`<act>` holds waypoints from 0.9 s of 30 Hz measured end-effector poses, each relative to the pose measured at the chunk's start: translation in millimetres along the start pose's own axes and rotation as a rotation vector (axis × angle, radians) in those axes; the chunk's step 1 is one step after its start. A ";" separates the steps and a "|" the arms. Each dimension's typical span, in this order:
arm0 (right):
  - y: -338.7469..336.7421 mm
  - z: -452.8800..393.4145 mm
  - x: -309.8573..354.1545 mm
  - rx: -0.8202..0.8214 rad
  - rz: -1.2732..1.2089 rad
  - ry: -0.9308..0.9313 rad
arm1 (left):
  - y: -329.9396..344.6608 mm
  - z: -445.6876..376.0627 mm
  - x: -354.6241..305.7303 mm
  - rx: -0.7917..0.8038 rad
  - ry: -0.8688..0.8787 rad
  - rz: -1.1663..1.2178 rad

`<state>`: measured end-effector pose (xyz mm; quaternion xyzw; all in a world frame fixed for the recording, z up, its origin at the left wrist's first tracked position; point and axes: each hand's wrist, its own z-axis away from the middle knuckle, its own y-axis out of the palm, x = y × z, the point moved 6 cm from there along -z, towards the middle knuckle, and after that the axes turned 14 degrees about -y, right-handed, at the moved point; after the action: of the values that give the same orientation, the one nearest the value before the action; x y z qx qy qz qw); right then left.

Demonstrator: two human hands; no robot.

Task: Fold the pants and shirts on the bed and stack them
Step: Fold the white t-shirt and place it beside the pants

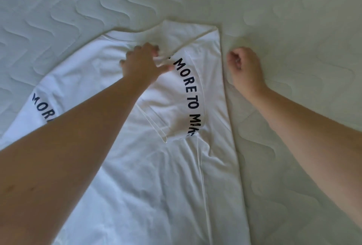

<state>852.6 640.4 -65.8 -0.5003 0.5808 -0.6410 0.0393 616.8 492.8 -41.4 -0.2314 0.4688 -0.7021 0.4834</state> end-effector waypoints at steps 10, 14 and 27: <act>40.8 44.6 96.6 0.354 -0.421 0.110 | 18.2 29.0 53.8 0.190 -0.194 0.271; 53.4 30.7 89.3 0.361 -0.551 0.410 | 8.8 48.4 52.7 0.107 -0.196 0.101; 24.0 24.2 55.4 0.263 -0.672 0.663 | 34.4 182.8 -20.2 0.414 0.396 0.159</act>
<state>829.0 580.6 -55.8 -0.4198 0.2825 -0.8110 -0.2937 783.6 428.3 13.7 0.0510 0.4176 -0.7742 0.4729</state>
